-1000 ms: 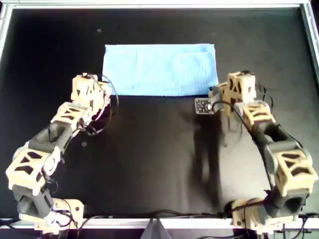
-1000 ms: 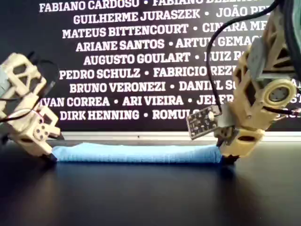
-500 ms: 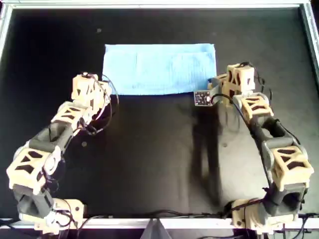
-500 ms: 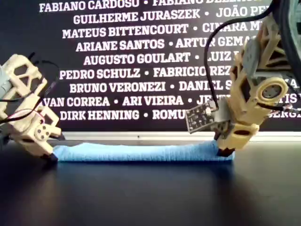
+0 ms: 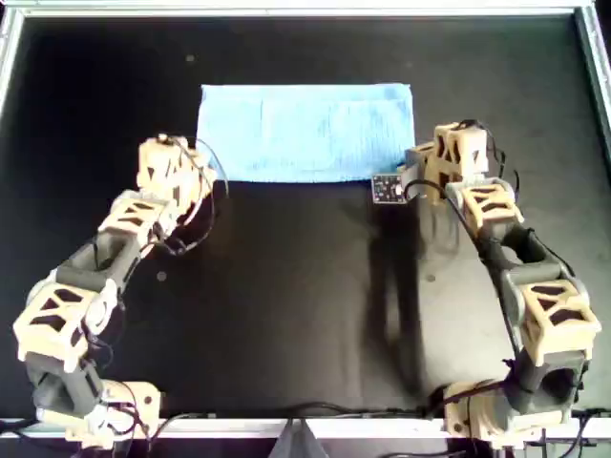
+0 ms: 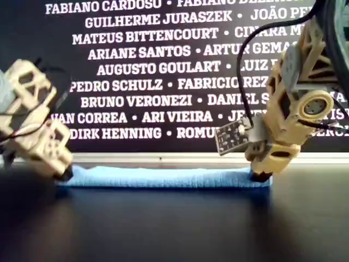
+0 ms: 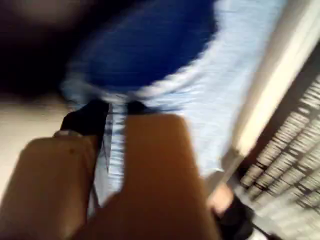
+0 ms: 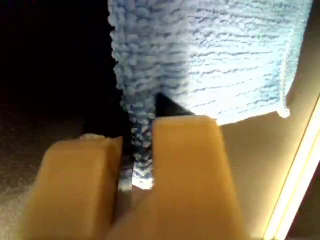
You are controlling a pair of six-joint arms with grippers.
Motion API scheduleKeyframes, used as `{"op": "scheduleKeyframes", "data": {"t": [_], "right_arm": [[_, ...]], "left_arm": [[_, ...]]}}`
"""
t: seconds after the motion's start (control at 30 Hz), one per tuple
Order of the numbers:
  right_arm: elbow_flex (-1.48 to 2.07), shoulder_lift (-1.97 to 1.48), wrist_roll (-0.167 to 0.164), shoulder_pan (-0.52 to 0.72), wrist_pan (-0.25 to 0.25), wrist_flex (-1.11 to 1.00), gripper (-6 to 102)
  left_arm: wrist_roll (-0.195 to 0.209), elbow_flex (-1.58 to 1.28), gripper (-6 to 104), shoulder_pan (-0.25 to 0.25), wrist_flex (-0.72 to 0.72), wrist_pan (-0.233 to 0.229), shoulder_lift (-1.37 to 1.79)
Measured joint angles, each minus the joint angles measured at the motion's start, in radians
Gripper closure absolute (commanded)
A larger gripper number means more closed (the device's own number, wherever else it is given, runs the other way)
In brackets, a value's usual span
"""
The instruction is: Fold a cloth
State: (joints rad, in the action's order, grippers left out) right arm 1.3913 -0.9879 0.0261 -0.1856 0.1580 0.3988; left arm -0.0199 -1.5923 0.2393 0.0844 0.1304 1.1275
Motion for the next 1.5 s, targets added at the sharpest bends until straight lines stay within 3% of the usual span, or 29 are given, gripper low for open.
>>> {"op": "scheduleKeyframes", "data": {"t": [0.2,0.43,0.53,0.8,1.23,1.33,1.5], "right_arm": [[0.000,0.000,0.000,0.008,0.000,-0.002,93],[0.000,0.000,0.000,0.009,0.000,-0.002,67],[0.000,0.000,0.000,0.009,0.000,-0.002,61],[0.000,0.000,0.000,0.009,0.000,-0.002,58],[0.000,0.000,0.000,0.009,0.000,-0.002,54],[0.000,0.000,0.000,0.009,0.000,-0.002,54],[0.000,0.000,0.000,0.009,0.000,-0.002,54]], "left_arm": [[0.000,0.009,95,0.000,0.003,0.000,0.000],[0.000,-0.118,58,0.002,0.006,0.005,0.117],[-0.005,-0.281,52,0.015,0.006,0.005,0.276],[0.000,-0.448,51,0.069,0.006,-0.003,0.433],[-0.002,-0.137,50,0.069,0.006,-0.006,0.067],[0.002,-0.110,42,0.069,0.006,-0.006,0.054],[0.002,-0.109,19,0.069,0.006,-0.006,0.054]]}}
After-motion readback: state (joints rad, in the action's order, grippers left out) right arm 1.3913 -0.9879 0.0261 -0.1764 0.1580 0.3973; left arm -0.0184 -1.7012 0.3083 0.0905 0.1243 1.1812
